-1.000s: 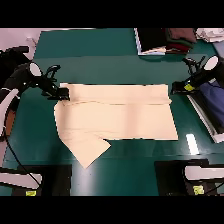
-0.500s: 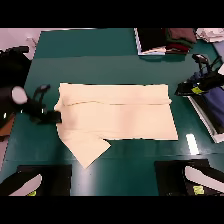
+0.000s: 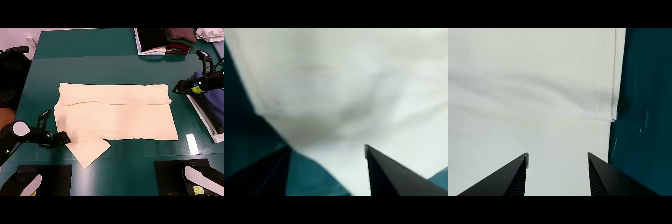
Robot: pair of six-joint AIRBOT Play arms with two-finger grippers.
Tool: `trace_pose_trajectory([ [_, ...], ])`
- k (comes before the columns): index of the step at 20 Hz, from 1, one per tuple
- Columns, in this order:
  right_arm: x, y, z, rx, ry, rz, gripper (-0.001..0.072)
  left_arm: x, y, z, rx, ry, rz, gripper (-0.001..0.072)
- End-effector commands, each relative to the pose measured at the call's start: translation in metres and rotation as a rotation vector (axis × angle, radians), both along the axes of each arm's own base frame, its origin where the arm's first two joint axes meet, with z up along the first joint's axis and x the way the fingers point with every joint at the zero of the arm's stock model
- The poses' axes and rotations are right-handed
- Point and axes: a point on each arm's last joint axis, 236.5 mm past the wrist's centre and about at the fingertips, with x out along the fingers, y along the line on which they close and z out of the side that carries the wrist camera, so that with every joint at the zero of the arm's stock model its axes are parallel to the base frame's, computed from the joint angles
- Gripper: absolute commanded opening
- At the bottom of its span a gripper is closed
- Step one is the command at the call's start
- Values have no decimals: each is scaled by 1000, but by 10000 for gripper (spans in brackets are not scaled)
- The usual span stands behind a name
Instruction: Fold the shirts.
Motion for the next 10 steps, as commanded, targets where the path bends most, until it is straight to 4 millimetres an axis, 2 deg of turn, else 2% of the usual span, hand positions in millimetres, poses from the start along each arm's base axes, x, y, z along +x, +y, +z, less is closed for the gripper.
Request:
trace_pose_trajectory([
  [1, -2, 4, 1, 18, 4, 3, 429, 21, -19, 2, -71, -105, 54, 536],
  [2, -4, 5, 0, 18, 12, 7, 428, 24, -24, 5, -92, -112, 66, 477],
  [3, -8, 6, -2, 21, 32, 13, 427, 23, -26, 8, -102, -108, 59, 234],
  [4, -16, 3, -7, 9, 58, 15, 424, 22, -27, 11, -101, -108, 29, 117],
  [5, -28, -3, -15, -6, 86, 15, 360, 19, -26, 15, -90, -101, 0, 24],
  [7, -58, -19, -38, -21, 156, -27, 355, 16, -18, 22, -38, -92, -66, 23],
  [10, -124, -42, -80, 20, 339, -140, 363, 20, -8, 32, 19, -108, -120, 24],
])
